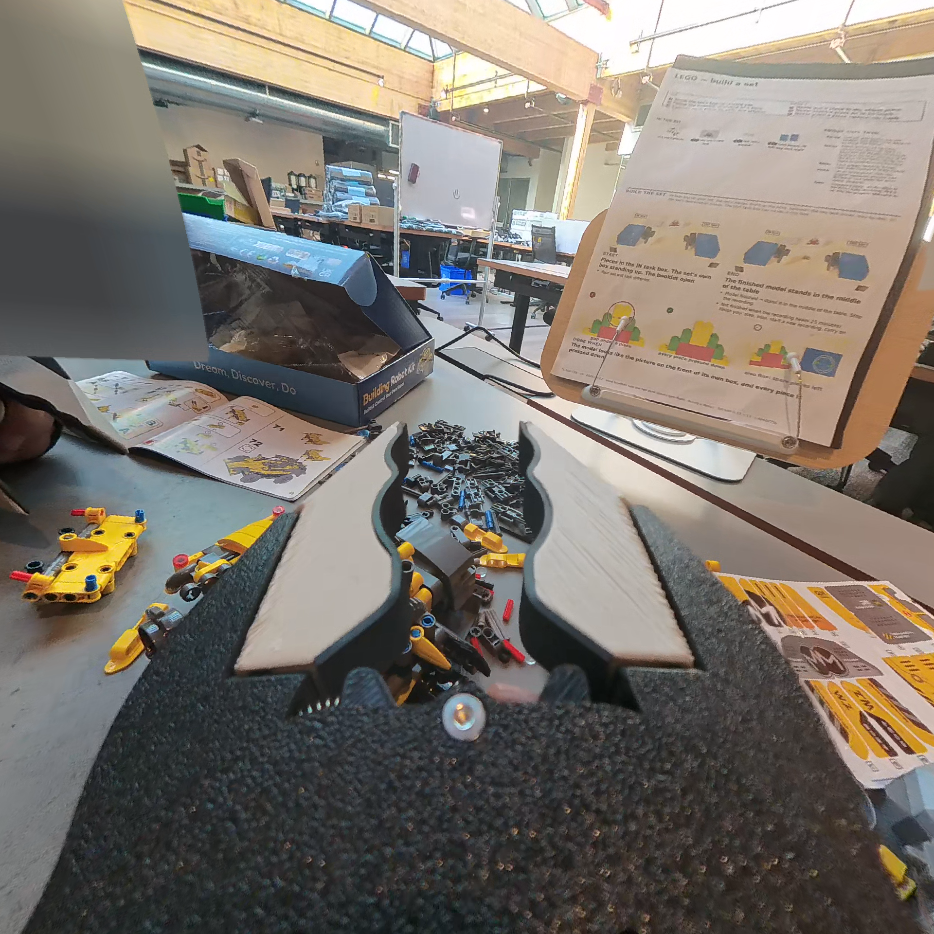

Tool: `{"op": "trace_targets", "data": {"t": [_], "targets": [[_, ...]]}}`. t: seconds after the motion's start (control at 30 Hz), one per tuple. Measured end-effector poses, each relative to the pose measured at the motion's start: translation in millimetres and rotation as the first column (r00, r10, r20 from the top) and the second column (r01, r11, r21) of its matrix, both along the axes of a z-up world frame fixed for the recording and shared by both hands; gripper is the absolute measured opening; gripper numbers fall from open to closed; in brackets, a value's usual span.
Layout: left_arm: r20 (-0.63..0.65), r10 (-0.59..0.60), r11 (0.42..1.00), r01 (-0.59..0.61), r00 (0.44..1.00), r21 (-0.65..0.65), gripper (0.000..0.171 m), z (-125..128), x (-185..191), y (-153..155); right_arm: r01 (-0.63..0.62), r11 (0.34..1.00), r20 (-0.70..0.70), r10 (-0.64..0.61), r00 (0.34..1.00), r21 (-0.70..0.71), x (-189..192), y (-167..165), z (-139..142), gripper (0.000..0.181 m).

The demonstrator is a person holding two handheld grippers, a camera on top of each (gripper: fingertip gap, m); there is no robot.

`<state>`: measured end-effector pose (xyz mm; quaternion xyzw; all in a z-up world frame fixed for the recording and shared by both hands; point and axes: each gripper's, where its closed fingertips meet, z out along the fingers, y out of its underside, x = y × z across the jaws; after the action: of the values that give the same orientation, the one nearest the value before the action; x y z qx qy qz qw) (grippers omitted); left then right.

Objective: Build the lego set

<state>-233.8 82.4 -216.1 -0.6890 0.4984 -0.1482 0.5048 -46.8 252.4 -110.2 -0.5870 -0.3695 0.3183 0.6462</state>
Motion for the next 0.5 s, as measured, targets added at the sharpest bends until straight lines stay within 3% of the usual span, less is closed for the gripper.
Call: {"op": "trace_targets", "data": {"t": [0.5], "targets": [[0.009,-0.005,1.0,0.005,1.0,-0.002,0.053,0.9,0.2,-0.4,0.0,1.0,0.016,0.0,1.0,-0.006,-2.8,0.6,-3.9,0.043]]}}
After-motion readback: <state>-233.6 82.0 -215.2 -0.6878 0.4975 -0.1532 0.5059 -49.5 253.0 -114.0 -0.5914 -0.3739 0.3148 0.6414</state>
